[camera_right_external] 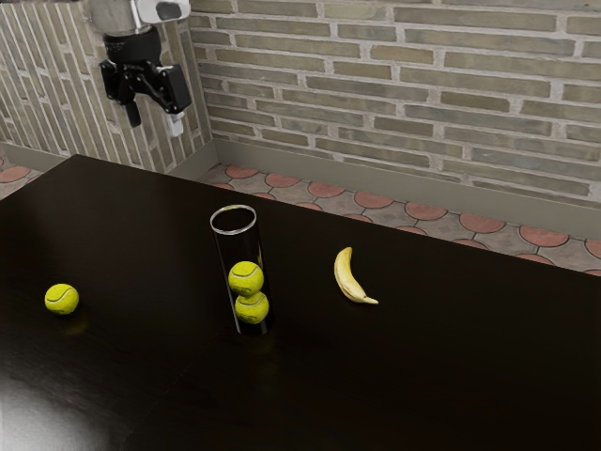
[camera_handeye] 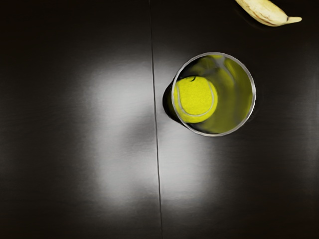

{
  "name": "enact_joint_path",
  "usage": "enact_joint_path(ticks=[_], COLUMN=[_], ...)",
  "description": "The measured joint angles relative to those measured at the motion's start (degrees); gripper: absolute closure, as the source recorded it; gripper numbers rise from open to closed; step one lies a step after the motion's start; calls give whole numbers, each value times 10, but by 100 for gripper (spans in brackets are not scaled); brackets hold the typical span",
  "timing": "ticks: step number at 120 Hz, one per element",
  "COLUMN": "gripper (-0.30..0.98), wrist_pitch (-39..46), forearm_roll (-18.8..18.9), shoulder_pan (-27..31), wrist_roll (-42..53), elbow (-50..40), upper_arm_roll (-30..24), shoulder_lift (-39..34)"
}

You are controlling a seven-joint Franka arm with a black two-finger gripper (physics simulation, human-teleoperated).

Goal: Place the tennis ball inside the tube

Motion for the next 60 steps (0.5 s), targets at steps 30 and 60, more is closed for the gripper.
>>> enact_joint_path(ticks=[30, 60], gripper=[0, 0], wrist_pitch=[57, 200], forearm_roll=[19, 40], shoulder_pan=[-20, 11], wrist_roll=[-3, -6], elbow=[-187, -414], upper_arm_roll=[25, 137], shoulder_lift=[-99, -145])
